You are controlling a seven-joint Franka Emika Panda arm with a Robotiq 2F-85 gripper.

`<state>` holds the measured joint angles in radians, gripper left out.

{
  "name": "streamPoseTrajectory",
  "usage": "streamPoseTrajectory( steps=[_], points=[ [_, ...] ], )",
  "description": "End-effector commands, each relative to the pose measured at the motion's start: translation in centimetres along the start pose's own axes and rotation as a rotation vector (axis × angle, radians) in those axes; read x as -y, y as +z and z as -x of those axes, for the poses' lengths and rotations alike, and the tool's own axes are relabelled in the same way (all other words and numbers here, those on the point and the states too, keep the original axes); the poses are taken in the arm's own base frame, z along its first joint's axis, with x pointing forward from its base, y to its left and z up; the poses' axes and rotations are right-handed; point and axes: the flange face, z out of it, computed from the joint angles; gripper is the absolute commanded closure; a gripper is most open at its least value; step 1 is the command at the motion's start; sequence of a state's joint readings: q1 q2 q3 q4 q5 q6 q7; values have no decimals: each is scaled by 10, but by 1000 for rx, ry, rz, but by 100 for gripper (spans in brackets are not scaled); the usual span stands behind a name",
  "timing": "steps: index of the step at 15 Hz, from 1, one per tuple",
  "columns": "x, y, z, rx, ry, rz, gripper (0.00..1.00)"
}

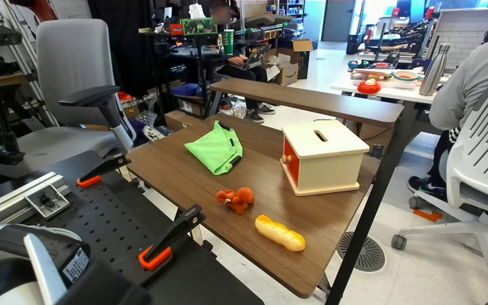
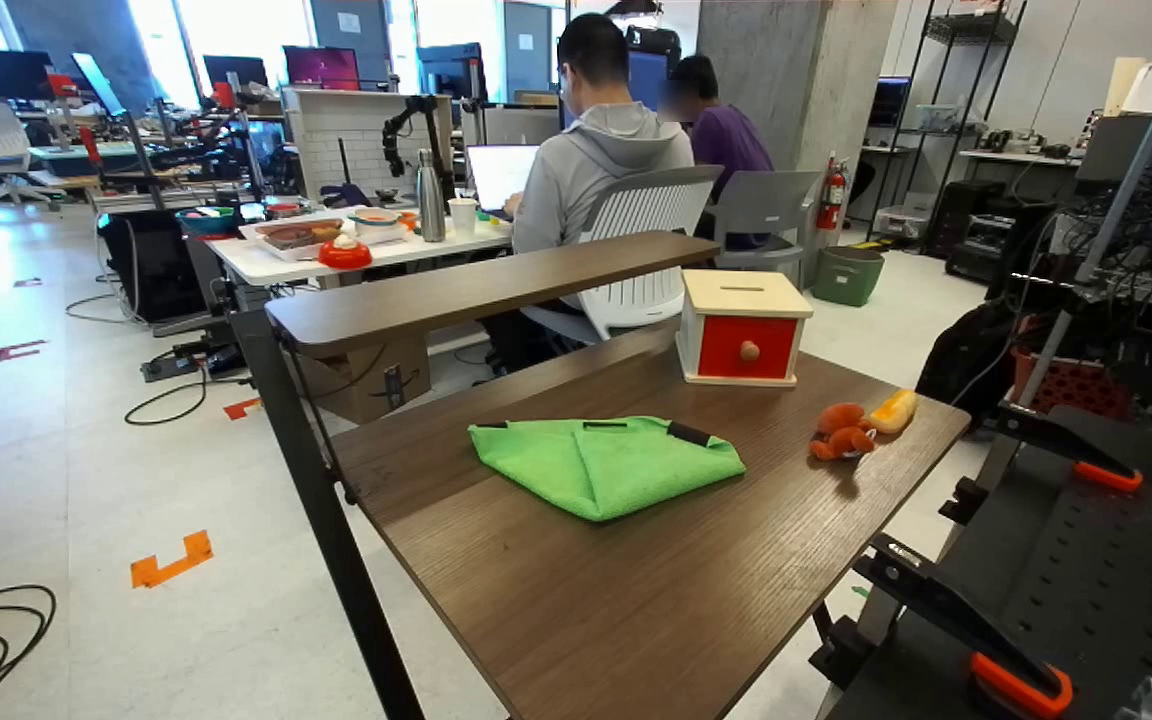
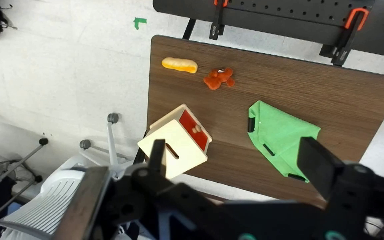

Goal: Move the plush toy backwards.

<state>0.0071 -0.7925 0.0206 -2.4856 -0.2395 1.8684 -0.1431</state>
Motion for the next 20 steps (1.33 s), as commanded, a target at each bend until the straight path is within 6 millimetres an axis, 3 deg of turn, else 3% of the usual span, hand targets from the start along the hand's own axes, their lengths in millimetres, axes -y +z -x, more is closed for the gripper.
streamPoseTrajectory(
  steps=[1, 10, 13, 20],
  points=[
    [-4, 41, -20, -3, -2, 24, 0],
    [-14, 199, -80, 50, -72, -107, 0],
    [-15, 254, -80, 92, -83, -162, 0],
    [-22, 354, -68, 71, -27, -234, 0]
  ],
)
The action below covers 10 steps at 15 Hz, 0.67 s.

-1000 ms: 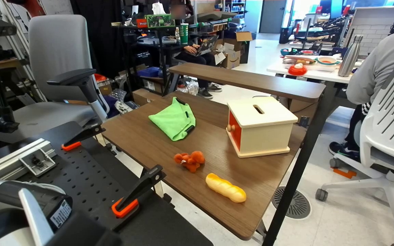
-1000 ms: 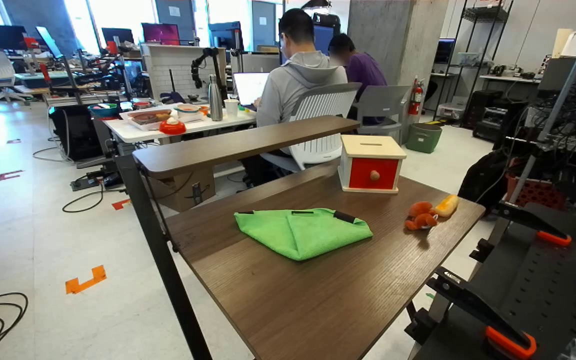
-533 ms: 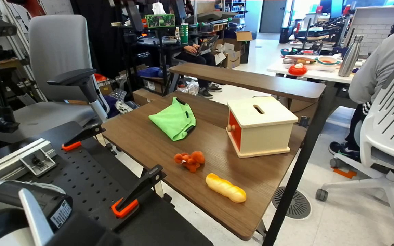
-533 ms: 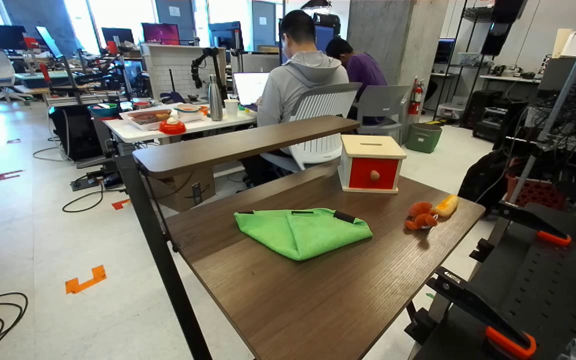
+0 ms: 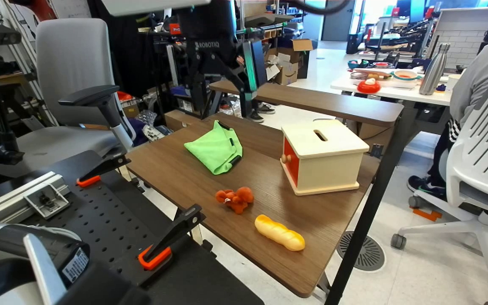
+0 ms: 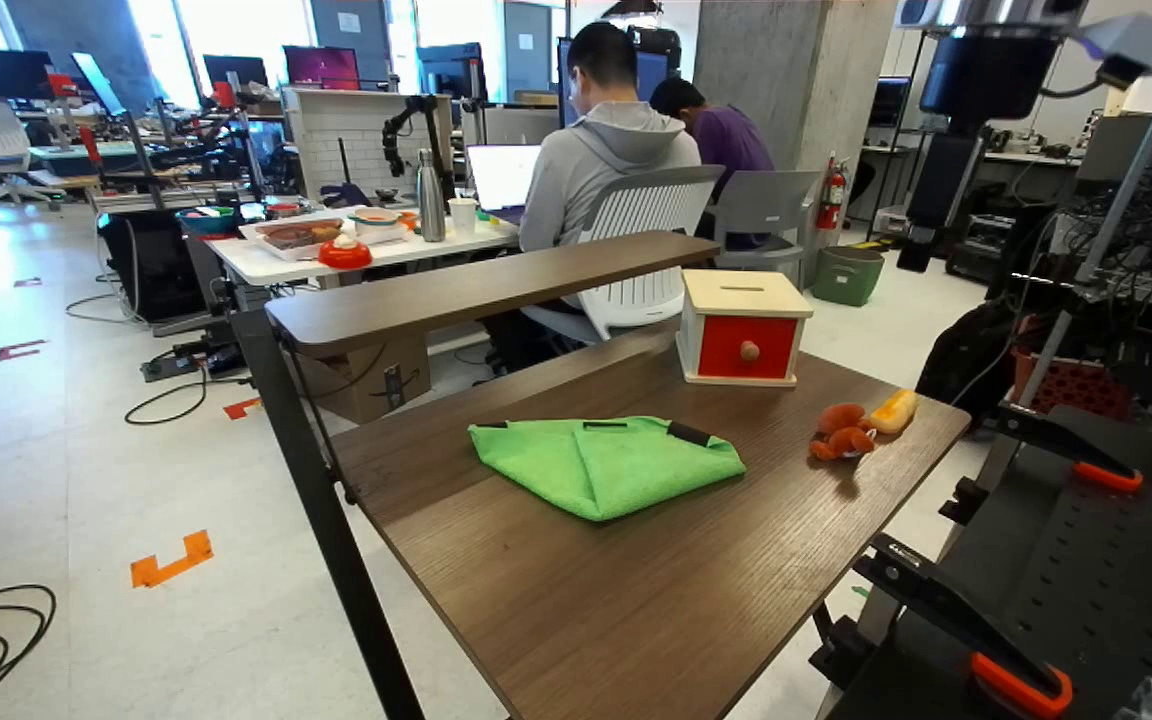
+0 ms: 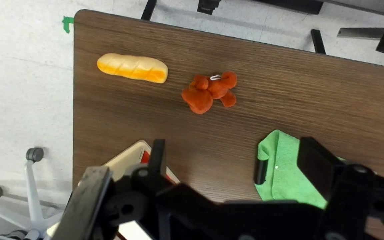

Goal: Move the plush toy backwards.

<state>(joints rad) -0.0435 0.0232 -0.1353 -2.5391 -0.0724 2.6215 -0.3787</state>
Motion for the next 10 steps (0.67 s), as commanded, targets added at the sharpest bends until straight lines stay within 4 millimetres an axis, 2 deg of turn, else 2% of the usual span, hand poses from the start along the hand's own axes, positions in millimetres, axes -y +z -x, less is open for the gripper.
streamPoseTrajectory(
  steps=[1, 6, 10],
  points=[
    [-19, 44, -3, -10, 21, -26, 0],
    [-22, 101, 3, 100, 8, -66, 0],
    [-24, 134, 5, 160, -10, -59, 0]
  ],
)
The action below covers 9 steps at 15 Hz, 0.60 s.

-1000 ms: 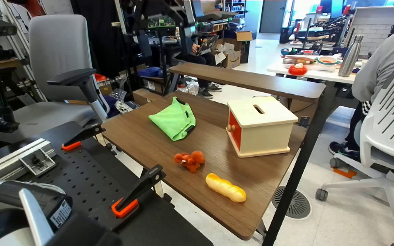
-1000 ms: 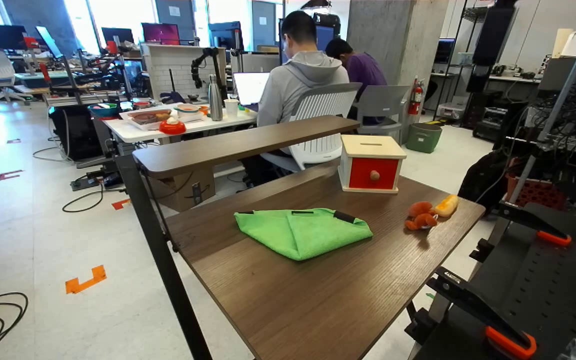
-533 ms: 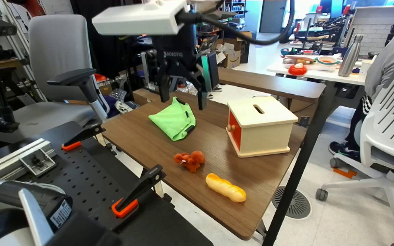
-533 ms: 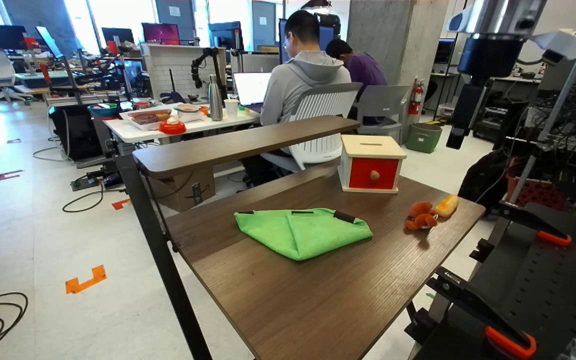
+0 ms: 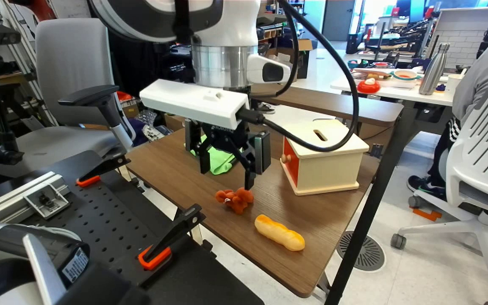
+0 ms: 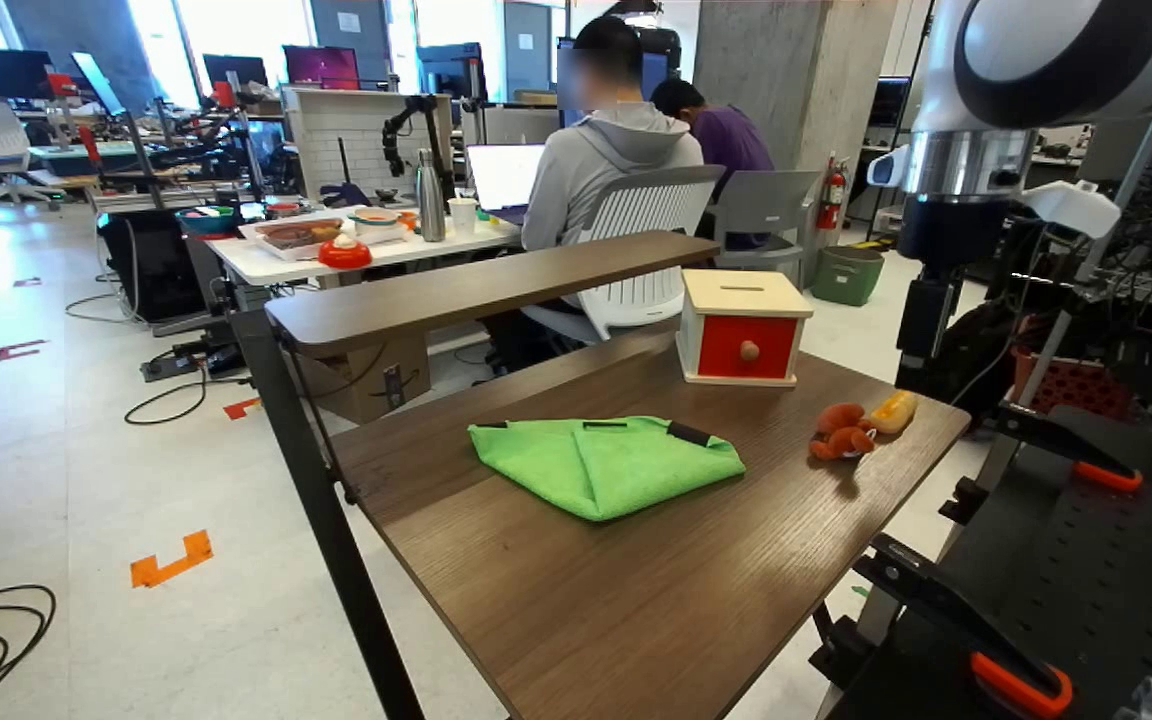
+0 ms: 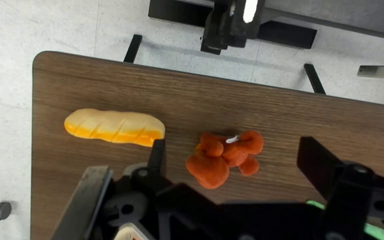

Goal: Move the plush toy backwards.

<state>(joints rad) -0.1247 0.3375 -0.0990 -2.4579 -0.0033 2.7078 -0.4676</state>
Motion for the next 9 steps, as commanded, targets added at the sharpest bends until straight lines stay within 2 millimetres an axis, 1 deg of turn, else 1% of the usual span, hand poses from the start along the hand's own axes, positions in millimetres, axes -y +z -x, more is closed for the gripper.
streamPoseTrajectory(
  steps=[1, 4, 7, 9],
  points=[
    [-8, 27, -11, 38, -27, 23, 0],
    [-6, 41, -19, 45, -55, 44, 0],
    [-2, 50, -28, 34, -77, 56, 0],
    [-3, 57, -32, 35, -80, 61, 0]
  ],
)
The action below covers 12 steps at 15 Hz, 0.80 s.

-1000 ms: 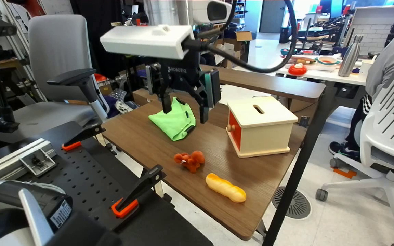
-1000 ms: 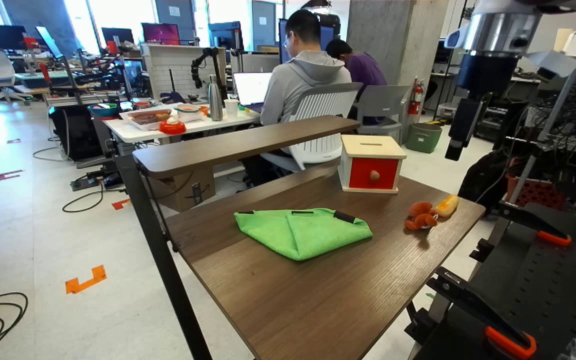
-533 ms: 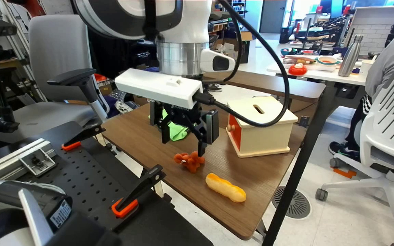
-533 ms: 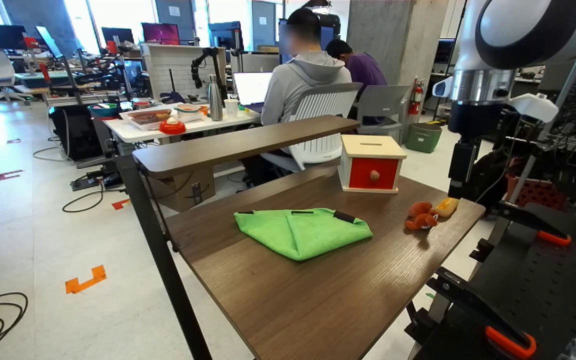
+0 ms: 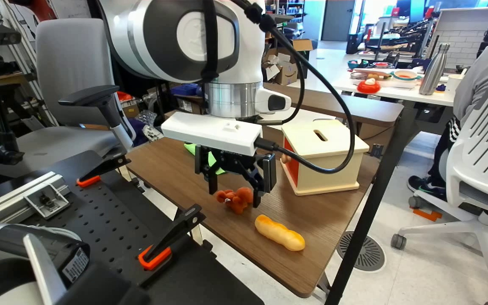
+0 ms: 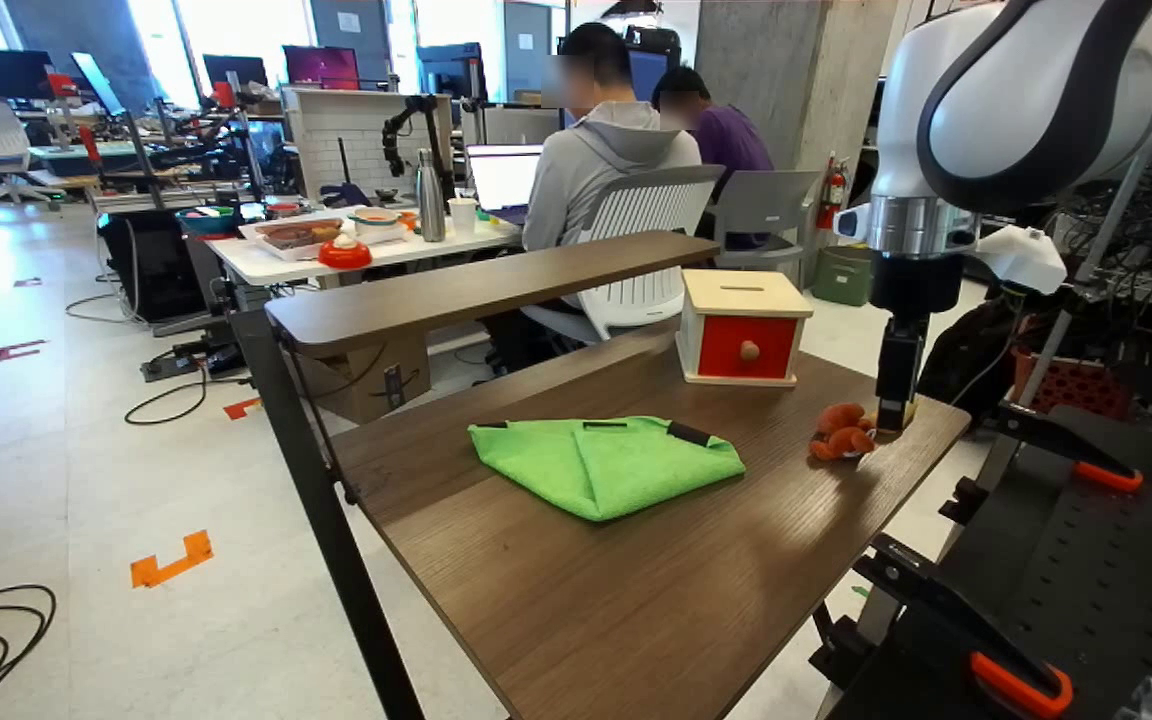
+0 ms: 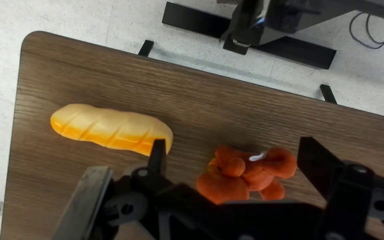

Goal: Move the plush toy backwards.

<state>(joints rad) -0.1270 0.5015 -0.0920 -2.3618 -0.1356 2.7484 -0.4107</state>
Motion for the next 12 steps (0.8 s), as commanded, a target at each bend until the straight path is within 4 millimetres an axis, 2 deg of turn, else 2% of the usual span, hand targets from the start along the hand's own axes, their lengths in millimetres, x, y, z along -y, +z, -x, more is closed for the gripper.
streamPoseTrajectory(
  steps=[1, 3, 4, 5, 12],
  points=[
    [-2, 12, -13, -8, -7, 17, 0],
    [-2, 16, -15, -3, -8, 16, 0],
    [-2, 18, -17, 6, -9, 10, 25],
    [-2, 19, -18, 5, -12, 15, 26],
    [-4, 25, -23, 27, -50, 31, 82]
  ],
)
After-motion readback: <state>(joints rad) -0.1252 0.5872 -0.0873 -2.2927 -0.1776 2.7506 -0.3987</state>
